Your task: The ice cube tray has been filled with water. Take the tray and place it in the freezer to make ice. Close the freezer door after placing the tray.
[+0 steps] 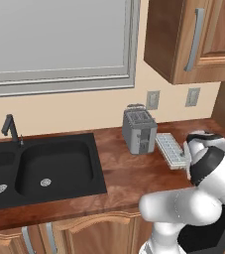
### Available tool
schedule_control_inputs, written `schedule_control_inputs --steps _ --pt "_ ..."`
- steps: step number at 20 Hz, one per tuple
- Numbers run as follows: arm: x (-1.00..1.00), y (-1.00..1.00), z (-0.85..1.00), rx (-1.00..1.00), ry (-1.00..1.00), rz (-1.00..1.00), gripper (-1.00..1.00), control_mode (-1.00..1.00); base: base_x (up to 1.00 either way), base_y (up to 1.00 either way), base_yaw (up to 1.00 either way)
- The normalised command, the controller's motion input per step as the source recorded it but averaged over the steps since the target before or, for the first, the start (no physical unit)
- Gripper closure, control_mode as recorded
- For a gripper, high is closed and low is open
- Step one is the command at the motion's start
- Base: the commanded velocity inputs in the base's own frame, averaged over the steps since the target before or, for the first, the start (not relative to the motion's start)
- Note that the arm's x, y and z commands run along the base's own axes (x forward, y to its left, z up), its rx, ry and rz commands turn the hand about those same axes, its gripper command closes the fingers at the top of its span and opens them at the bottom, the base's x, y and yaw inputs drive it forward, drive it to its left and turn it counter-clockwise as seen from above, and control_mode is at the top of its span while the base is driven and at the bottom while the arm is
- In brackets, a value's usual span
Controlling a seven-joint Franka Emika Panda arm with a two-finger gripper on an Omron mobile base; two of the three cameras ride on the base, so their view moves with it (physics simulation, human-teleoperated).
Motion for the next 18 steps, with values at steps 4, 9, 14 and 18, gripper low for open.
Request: schedule_control_inputs --steps 4,9,14,18 --pt "-0.2 0.0 0.16 0.0 -0.2 0.0 1.0 -1.0 0.0 0.0 0.0" --pt "-0.14 0.0 0.44 0.0 -0.03 0.0 1.0 -1.0 0.0 0.0 0.0" --pt "-0.07 0.0 0.73 0.0 0.0 0.0 1.0 -1.0 0.0 0.0 0.0" --pt "-0.15 0.0 0.96 0.0 -0.03 0.0 1.0 -1.0 0.0 0.0 0.0"
